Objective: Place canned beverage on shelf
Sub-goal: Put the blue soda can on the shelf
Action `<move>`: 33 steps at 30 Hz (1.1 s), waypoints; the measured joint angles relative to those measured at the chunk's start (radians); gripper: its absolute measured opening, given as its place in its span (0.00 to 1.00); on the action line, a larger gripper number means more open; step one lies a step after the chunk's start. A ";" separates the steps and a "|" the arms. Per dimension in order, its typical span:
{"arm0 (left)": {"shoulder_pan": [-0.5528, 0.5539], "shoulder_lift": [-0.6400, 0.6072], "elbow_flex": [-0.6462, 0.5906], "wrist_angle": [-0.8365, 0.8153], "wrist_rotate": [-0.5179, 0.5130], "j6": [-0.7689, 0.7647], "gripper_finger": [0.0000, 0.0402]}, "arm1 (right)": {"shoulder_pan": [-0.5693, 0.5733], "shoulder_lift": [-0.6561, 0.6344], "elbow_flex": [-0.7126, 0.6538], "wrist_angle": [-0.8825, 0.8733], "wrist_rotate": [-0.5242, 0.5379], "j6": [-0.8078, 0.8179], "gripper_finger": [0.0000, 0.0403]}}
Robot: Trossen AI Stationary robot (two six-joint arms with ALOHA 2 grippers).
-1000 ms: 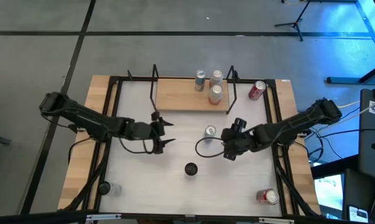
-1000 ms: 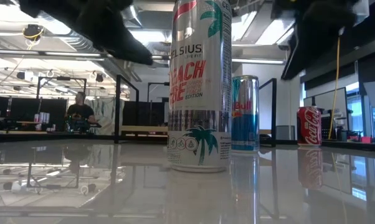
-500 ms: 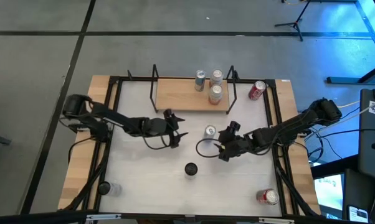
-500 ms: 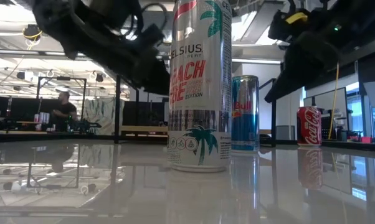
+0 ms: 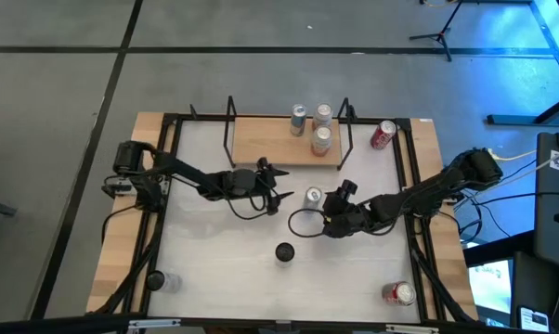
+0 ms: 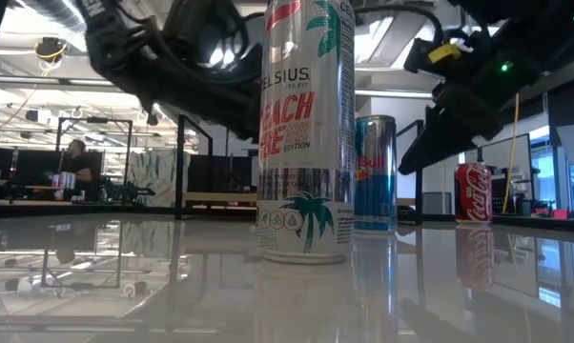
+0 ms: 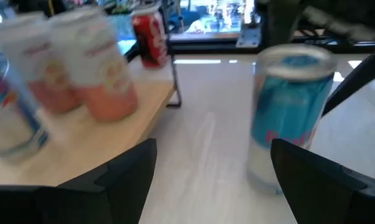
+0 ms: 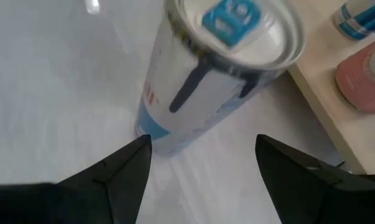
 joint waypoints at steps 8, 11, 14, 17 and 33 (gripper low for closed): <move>0.005 0.120 0.138 -0.053 -0.044 0.030 0.76 | 0.000 0.014 0.000 0.024 0.006 -0.001 0.70; 0.007 0.142 0.170 -0.051 -0.025 0.042 0.76 | 0.000 0.014 0.000 0.030 0.028 -0.006 0.70; 0.004 0.163 0.194 -0.050 -0.007 0.048 0.76 | 0.000 0.014 0.000 0.026 0.051 -0.007 0.70; 0.004 0.177 0.209 -0.049 0.010 0.048 0.76 | 0.000 0.014 0.000 0.027 0.055 -0.009 0.70; -0.045 0.178 0.211 -0.110 0.010 0.047 0.76 | 0.000 0.009 0.000 -0.047 0.073 -0.076 0.70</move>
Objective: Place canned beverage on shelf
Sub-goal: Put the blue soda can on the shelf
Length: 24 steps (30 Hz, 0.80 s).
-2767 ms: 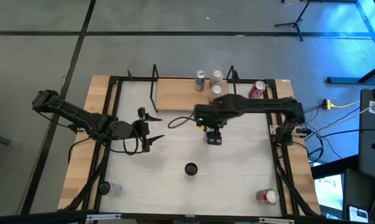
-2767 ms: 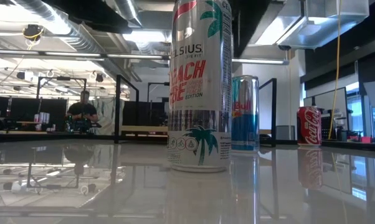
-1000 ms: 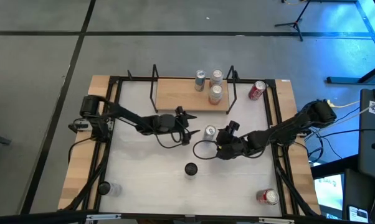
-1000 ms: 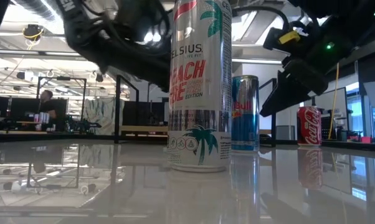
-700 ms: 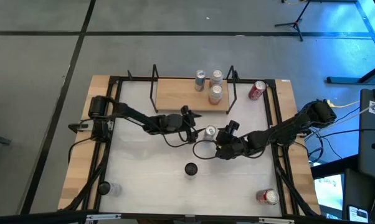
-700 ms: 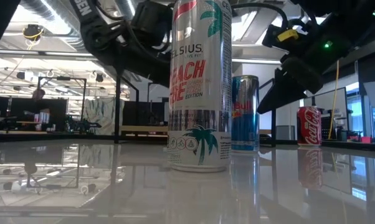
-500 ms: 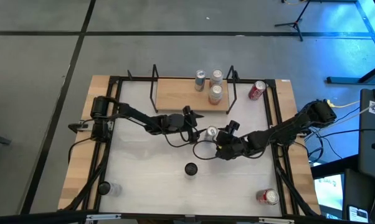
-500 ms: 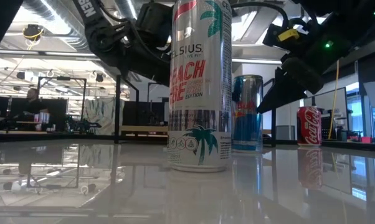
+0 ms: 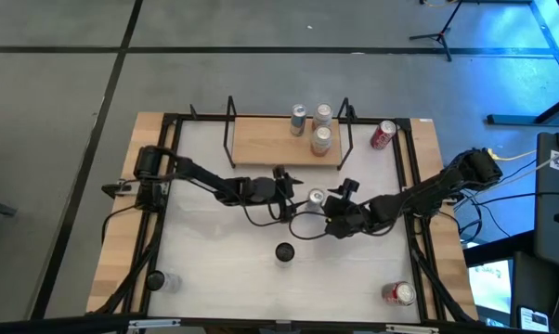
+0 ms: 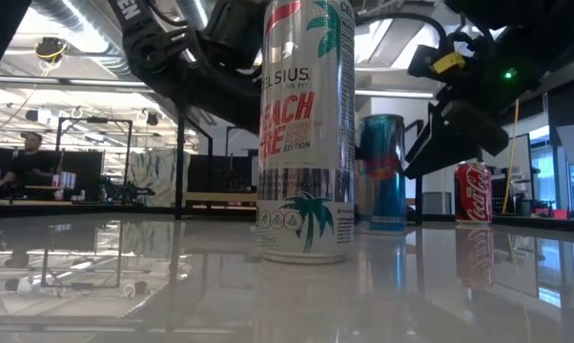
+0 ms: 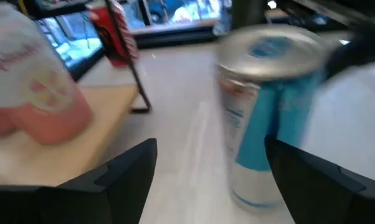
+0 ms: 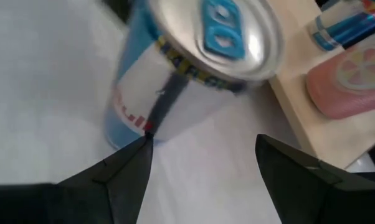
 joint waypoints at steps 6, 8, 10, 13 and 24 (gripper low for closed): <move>-0.027 -0.004 0.000 -0.044 -0.096 0.008 0.76 | 0.000 -0.014 0.000 -0.029 -0.001 0.003 0.70; -0.036 -0.021 0.000 -0.090 -0.139 0.010 0.76 | 0.000 -0.020 0.007 -0.051 -0.008 0.004 0.70; -0.045 -0.045 0.000 -0.145 -0.180 0.010 0.76 | 0.002 -0.029 0.022 -0.092 -0.020 0.019 0.70; -0.061 -0.108 0.000 -0.268 -0.213 0.026 0.76 | 0.002 -0.030 0.065 -0.135 -0.053 0.037 0.70; -0.083 -0.367 -0.065 -0.545 -0.147 -0.049 0.76 | 0.011 -0.072 0.180 -0.255 -0.130 0.038 0.70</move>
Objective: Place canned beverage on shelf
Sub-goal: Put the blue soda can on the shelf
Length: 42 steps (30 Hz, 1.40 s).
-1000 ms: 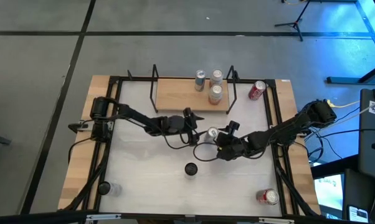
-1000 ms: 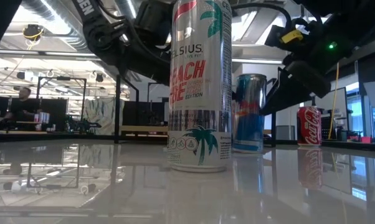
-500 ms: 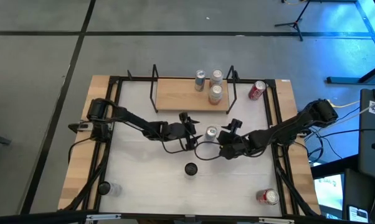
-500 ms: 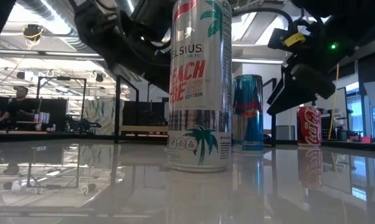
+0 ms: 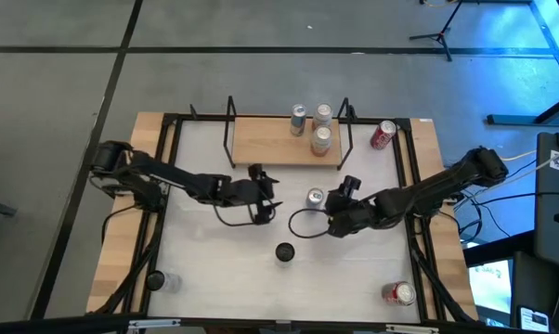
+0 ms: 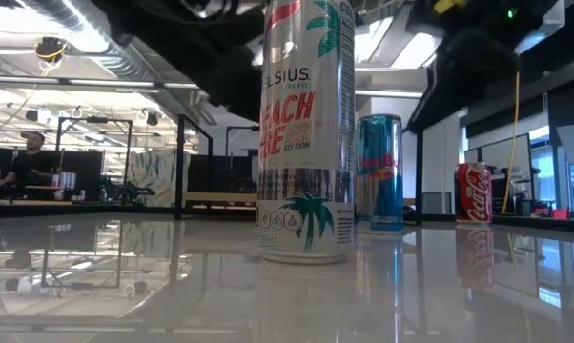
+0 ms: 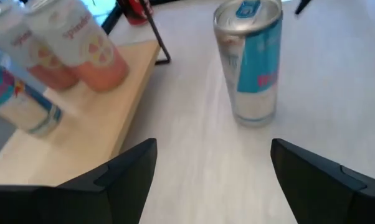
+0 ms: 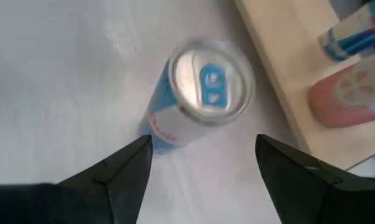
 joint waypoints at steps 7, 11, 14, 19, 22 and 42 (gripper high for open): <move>0.001 -0.075 -0.159 0.137 0.076 -0.031 0.76 | -0.017 -0.119 0.001 0.039 0.013 -0.067 0.70; 0.000 -0.078 -0.207 0.167 0.141 -0.051 0.76 | -0.046 -0.138 -0.025 0.178 -0.034 -0.131 0.70; 0.000 -0.078 -0.218 0.166 0.146 -0.057 0.76 | -0.077 -0.117 -0.051 0.267 -0.083 -0.143 0.70; -0.009 -0.079 -0.220 0.170 0.150 -0.057 0.76 | -0.119 -0.084 -0.066 0.304 -0.074 -0.136 0.70; -0.011 -0.079 -0.220 0.177 0.149 -0.051 0.76 | -0.150 -0.081 -0.066 0.306 -0.138 -0.116 0.71; -0.011 -0.079 -0.220 0.185 0.119 -0.049 0.76 | -0.174 0.017 -0.065 0.339 -0.186 -0.144 0.86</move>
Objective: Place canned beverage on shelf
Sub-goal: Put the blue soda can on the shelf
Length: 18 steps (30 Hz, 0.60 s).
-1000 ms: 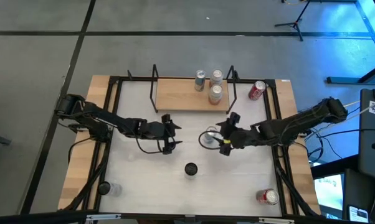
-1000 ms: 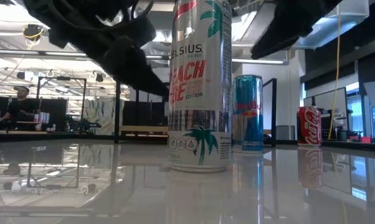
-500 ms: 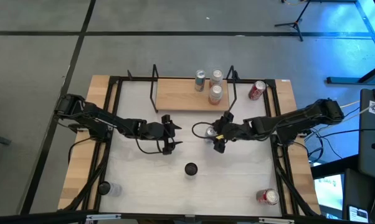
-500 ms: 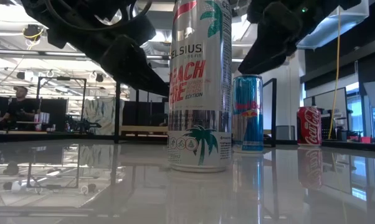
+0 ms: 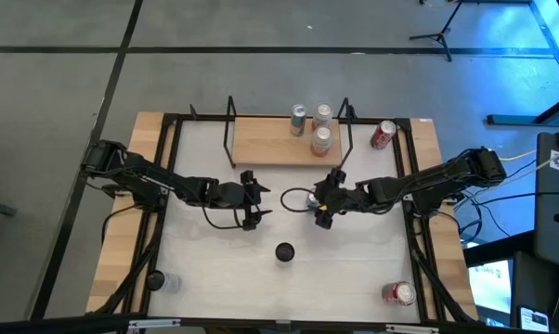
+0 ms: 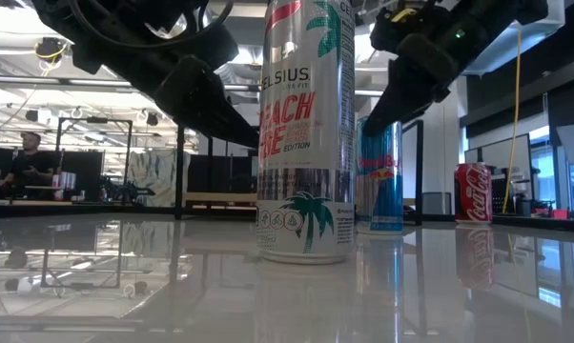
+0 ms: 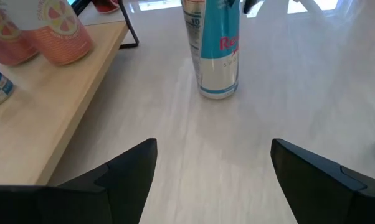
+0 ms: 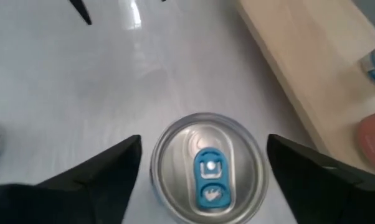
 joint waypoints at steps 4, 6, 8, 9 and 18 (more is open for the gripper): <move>0.000 0.000 0.000 0.000 0.000 0.000 0.76 | 0.000 0.000 0.000 0.001 0.007 -0.021 0.67; 0.000 0.000 0.000 0.000 0.000 0.000 0.76 | 0.001 0.000 0.000 0.004 0.007 -0.021 0.57; 0.000 0.000 0.000 0.000 0.000 -0.001 0.76 | 0.001 0.000 0.000 0.005 0.008 -0.021 0.54; 0.000 0.000 0.000 0.000 0.000 -0.001 0.76 | 0.001 0.000 0.001 0.004 0.010 -0.021 0.54; -0.002 0.000 0.000 -0.001 0.028 -0.002 0.76 | 0.000 0.000 0.077 -0.006 0.037 -0.049 0.54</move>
